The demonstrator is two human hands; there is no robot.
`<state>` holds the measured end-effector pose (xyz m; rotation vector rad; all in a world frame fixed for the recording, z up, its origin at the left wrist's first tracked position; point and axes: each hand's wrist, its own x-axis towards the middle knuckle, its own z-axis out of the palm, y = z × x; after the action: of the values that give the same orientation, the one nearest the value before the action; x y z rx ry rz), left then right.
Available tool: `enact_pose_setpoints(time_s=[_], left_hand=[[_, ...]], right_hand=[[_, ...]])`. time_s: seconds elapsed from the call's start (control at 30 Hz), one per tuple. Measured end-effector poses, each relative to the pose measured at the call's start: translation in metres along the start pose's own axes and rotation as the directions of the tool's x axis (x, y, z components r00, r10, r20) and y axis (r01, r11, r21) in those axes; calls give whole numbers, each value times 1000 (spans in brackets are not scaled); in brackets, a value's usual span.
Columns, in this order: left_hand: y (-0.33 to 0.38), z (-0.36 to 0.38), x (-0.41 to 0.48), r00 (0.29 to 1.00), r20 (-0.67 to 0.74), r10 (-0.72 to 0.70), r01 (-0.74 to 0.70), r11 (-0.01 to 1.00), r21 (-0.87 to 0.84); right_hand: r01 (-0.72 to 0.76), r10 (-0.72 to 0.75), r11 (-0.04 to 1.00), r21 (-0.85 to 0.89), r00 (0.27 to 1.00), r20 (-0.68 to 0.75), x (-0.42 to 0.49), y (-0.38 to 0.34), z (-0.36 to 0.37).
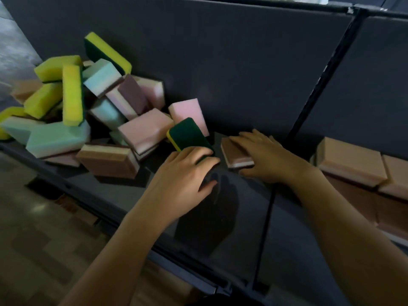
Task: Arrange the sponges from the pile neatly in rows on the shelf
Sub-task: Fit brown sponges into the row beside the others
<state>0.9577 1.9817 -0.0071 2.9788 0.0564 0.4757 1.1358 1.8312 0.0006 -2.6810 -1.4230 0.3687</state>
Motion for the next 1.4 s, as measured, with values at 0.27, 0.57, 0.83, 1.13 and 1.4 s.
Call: enact_pose_setpoints(time_s=[0.27,0.57,0.83,1.13,1.4], left_hand=[[-41,-8,30,967,245,75,-135,961,242],[-29,-3,45,988,149,34,-76,957,281],[75,-28,25,990,90,112,-125,979,161],[193,8,21,950,182,253,-264,964,38],[259,42,26,921,272,279,-280,959,-34]], right_hand=[[54,-44,998,27,955,-293,-70,-18,-7],[41,-5,996,74,904,-427,-122,-19,8],[-103,136,990,96,871,-471,-188,20,13],[-255,297,955,152,829,-474,-279,79,17],[-319,354,935,155,813,-462,-333,115,26]])
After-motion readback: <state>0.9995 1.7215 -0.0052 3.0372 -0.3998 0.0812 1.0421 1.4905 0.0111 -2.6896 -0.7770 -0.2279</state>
